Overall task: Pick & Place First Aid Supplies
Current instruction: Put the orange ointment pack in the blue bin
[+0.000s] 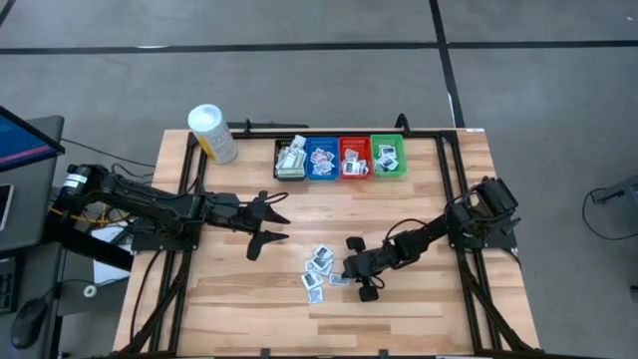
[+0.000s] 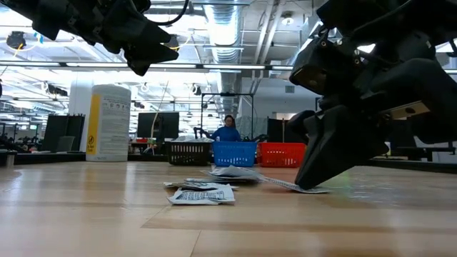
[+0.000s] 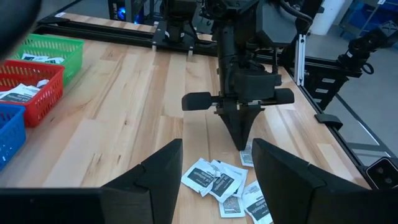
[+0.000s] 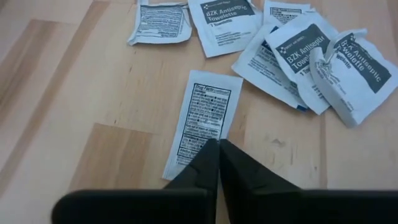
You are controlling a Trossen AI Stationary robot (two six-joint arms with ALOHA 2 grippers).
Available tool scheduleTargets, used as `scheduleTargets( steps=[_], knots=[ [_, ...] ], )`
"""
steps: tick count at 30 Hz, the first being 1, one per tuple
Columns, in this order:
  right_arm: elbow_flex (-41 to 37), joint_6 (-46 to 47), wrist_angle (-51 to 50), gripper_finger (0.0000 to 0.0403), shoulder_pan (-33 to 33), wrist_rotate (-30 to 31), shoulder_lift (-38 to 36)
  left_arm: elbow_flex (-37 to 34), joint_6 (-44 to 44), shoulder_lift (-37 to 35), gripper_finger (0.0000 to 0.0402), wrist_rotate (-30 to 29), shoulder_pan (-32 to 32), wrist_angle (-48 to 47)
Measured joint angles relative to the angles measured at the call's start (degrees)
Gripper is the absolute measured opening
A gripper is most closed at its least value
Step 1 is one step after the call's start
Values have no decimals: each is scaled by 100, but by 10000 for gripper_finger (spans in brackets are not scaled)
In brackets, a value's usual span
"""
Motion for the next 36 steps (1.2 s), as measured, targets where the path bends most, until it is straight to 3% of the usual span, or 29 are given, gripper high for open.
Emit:
scheduleTargets(
  steps=[7, 13, 18, 36],
  knots=[
    [123, -84, -148, 1, 6, -10, -79, 0, 0, 0, 195, 0, 1, 0],
    [243, -258, -929, 1, 32, 273, -488, 0, 0, 2, 195, 0, 0, 3],
    [313, -288, -951, 15, 31, 334, -817, 2, 0, 2, 195, 2, 2, 39],
    [317, -307, -1072, 156, 318, 392, -776, 2, 1, 2, 195, 2, 2, 42]
  ],
)
